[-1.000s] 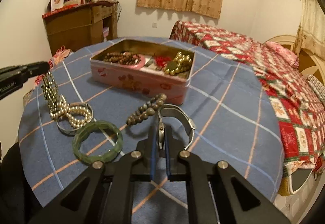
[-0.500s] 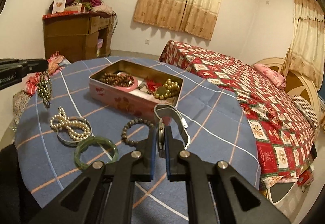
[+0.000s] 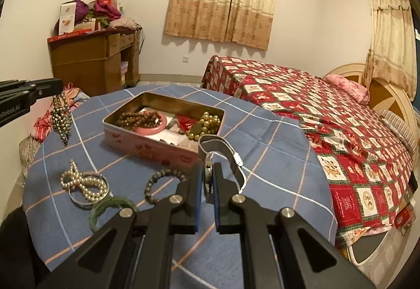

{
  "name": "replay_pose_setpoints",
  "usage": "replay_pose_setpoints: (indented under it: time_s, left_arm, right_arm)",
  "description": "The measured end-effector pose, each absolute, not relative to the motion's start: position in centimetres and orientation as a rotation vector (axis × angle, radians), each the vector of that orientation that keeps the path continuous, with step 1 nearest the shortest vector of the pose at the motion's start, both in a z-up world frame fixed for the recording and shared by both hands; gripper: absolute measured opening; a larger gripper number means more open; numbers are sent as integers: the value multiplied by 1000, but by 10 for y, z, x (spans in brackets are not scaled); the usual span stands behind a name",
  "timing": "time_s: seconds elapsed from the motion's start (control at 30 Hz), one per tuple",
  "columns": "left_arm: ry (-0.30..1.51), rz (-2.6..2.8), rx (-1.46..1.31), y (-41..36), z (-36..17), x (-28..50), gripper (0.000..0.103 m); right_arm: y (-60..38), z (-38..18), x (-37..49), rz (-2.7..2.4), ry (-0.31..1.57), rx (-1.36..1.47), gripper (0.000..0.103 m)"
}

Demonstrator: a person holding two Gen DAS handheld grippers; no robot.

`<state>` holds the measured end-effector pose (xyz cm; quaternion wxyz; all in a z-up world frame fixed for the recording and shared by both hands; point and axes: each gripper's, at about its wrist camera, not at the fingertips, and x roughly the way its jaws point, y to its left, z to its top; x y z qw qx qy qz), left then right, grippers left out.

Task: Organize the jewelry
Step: 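Carry the dark bead strand and silver watch with both tools over the tin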

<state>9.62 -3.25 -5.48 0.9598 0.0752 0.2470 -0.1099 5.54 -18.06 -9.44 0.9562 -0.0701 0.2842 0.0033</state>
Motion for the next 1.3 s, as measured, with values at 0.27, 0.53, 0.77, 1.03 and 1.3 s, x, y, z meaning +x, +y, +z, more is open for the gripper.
replay_pose_setpoints:
  time_s: [0.27,0.53,0.77,1.03,1.3]
  left_arm:
    - [485,-238,181,-47,-48,125,4]
    - [463,-235,205,-62,-37,155,4]
    - [458,-241,228,-76,-35,183,4]
    - [476,-235,249,-86,-44,206,4]
    - [505,-228,267,-95,-59,223,4]
  right_arm:
    - [-180,-85,78,12,564,-154,9]
    - [-176,-77,107,31,548,-148,9]
    - [-176,-71,136,32,543,-132,9]
    - [-175,-75,162,30,556,-130,9]
    - [-174,-87,178,22,590,-123,9]
